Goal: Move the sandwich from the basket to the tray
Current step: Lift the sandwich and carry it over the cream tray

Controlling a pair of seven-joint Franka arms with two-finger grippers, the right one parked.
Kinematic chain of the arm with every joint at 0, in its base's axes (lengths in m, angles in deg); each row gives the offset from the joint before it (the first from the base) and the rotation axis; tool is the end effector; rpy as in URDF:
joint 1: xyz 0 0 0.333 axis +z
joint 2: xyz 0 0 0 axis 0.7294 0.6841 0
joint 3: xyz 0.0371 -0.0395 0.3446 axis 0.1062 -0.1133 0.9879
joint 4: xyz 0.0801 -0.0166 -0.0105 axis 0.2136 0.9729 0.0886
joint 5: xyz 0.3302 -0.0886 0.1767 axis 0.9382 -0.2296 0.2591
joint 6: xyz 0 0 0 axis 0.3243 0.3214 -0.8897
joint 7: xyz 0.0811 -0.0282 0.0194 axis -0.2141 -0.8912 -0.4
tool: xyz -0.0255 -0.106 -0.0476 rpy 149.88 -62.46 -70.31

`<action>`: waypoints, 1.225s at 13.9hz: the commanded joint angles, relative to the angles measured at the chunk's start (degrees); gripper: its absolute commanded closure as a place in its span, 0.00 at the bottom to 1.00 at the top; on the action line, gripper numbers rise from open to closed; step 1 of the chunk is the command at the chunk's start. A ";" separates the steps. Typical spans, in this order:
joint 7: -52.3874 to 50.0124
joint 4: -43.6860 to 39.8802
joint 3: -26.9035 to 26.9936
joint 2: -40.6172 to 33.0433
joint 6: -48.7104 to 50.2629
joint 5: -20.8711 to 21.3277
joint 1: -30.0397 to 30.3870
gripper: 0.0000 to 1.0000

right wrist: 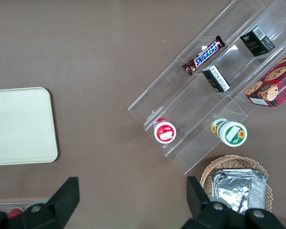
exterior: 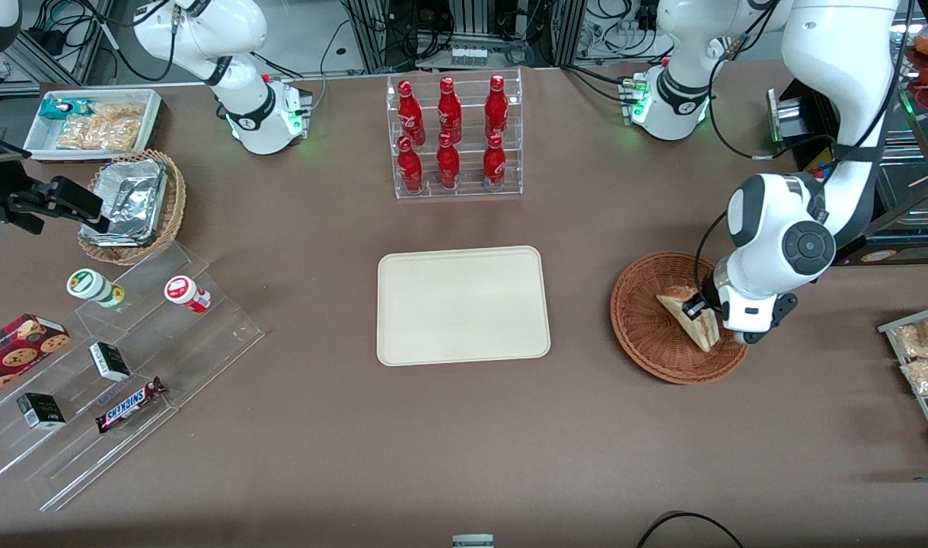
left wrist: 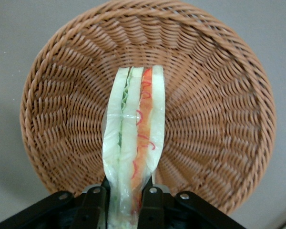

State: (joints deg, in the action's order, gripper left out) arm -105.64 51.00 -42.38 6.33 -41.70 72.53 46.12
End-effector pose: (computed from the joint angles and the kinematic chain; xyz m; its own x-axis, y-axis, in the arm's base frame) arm 0.5650 -0.0803 0.3184 0.8017 0.5857 -0.1190 0.5816 -0.8104 -0.0705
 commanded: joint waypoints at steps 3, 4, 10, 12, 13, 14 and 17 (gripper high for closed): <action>4.37 -7.46 0.13 0.72 9.94 0.96 -8.67 0.91; 4.30 -9.30 0.13 1.60 10.03 0.70 -10.78 0.92; -4.31 -22.05 0.04 12.49 13.11 0.00 -24.23 1.00; -4.31 -25.12 -0.14 15.13 12.67 -0.18 -26.00 1.00; -4.48 -28.01 -1.27 17.14 12.67 -0.36 -26.96 1.00; -5.18 -29.86 -2.24 18.73 12.58 -0.44 -28.02 1.00; -9.21 -34.35 -2.33 23.30 9.34 -0.10 -32.93 1.00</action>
State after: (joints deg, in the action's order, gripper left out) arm -111.47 21.97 -45.05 25.50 -31.56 72.32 16.41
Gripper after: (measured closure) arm 0.850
